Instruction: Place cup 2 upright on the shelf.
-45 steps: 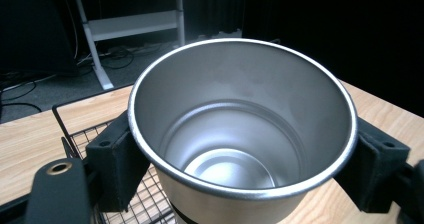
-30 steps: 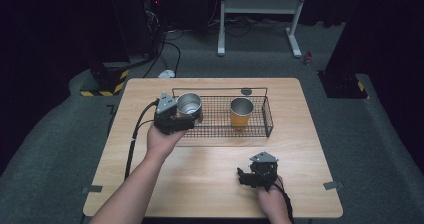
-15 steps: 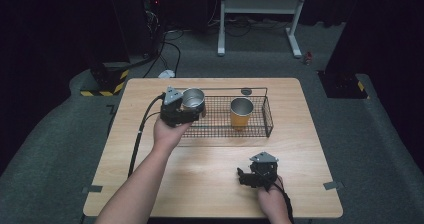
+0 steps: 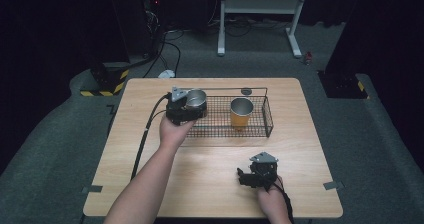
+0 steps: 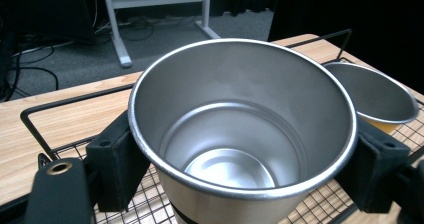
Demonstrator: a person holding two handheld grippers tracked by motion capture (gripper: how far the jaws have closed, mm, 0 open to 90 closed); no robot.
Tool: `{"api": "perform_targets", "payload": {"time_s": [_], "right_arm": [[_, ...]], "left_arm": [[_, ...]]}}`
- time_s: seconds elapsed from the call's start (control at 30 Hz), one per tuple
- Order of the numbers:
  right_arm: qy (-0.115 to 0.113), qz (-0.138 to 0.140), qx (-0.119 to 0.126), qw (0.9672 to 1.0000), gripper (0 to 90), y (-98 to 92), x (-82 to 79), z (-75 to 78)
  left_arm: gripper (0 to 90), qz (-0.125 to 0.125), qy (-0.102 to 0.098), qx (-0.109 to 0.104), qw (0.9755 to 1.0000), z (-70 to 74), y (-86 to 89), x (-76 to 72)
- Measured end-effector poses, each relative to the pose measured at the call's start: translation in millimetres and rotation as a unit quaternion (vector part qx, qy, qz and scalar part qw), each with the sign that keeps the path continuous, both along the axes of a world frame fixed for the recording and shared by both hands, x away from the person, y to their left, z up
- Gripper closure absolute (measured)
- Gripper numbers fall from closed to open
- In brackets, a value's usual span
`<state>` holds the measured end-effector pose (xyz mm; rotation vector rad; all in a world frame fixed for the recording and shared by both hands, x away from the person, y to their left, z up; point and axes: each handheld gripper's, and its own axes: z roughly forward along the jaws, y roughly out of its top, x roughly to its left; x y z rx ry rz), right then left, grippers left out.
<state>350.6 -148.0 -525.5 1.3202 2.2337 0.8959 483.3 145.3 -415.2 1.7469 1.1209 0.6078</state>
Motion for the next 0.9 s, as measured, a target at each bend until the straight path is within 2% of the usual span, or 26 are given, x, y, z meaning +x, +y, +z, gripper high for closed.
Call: {"api": "perform_targets", "payload": {"time_s": [0.27,0.57,0.63,0.9], "right_arm": [[0.0,0.0,0.0,1.0,9.9,0.0,0.0,0.0],[0.0,0.001,0.0,1.0,9.9,0.0,0.0,0.0],[0.0,0.001,0.001,1.0,9.9,0.0,0.0,0.0],[0.0,0.001,0.001,1.0,10.0,0.0,0.0,-0.1]], "left_arm": [[18.8,0.012,0.01,0.024,0.9996,-3.8,-2.1,6.7],[18.8,0.031,0.036,0.029,0.9984,-11.9,-4.5,13.8],[18.8,0.032,0.042,0.035,0.998,-14.3,-5.5,14.8],[18.8,0.032,0.062,0.035,0.997,-26.0,-11.3,18.7]]}}
